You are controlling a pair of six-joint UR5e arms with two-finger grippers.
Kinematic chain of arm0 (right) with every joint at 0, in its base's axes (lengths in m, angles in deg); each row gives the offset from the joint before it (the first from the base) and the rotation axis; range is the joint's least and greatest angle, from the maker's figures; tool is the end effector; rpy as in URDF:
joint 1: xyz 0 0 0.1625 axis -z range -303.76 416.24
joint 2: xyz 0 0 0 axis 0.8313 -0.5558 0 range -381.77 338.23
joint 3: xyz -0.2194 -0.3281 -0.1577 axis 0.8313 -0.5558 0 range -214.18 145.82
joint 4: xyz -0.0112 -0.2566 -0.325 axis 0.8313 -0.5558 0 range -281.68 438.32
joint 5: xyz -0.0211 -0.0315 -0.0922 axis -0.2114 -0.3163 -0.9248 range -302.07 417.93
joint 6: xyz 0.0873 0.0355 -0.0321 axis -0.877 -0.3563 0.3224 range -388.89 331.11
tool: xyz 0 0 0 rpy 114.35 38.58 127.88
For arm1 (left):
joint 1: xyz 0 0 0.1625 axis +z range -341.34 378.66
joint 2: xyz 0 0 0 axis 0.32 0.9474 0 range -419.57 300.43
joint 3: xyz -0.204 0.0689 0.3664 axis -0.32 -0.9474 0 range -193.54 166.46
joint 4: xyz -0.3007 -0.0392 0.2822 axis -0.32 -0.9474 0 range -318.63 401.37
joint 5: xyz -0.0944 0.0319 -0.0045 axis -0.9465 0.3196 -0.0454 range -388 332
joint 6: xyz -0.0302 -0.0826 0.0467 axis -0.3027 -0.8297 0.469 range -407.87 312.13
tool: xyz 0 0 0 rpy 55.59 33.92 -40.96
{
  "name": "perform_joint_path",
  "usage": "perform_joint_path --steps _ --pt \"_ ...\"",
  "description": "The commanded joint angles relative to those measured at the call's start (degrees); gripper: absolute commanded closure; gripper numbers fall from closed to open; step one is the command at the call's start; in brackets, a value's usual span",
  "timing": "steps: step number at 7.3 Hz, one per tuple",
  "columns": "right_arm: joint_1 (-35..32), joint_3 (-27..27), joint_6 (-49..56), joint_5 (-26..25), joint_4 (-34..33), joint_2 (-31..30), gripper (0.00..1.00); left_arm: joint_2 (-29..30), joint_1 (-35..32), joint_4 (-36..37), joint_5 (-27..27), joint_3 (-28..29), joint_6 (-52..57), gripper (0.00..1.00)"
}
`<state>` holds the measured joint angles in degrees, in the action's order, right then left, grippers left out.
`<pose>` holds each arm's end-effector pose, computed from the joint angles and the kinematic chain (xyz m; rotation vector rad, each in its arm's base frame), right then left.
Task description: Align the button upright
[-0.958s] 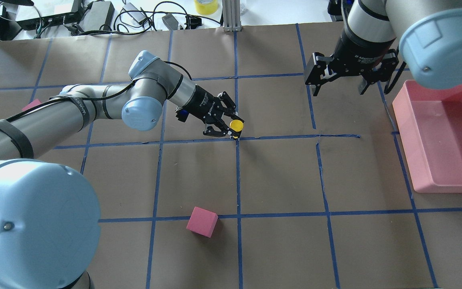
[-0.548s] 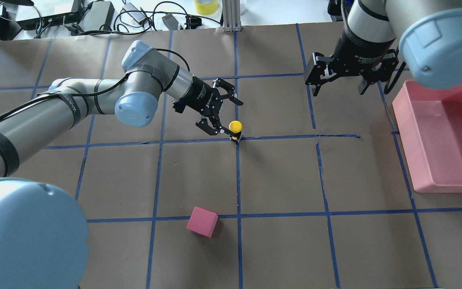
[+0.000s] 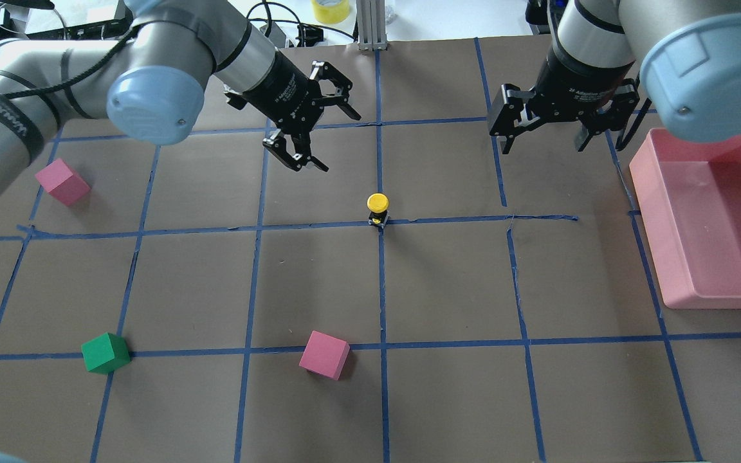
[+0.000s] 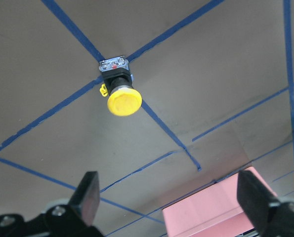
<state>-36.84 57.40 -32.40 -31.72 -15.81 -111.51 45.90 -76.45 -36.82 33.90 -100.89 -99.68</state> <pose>0.1603 -0.4897 0.4793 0.0118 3.1326 -0.0615 -0.2325 -0.5755 0.3956 1.0747 -2.4748 -0.3425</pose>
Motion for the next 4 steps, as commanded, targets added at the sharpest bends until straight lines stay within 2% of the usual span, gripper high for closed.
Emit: perform_joint_path --steps 1,3,4 --pt "0.0 0.0 -0.1 0.0 0.0 0.0 0.00 -8.3 0.1 -6.4 12.6 1.2 23.2 0.07" --pt "0.0 0.0 -0.1 0.0 0.0 0.0 0.00 -14.1 1.6 -8.4 25.1 1.4 44.0 0.00" --pt "0.0 0.0 -0.1 0.0 0.0 0.0 0.00 -15.1 3.2 -7.9 26.8 1.6 50.6 0.00"
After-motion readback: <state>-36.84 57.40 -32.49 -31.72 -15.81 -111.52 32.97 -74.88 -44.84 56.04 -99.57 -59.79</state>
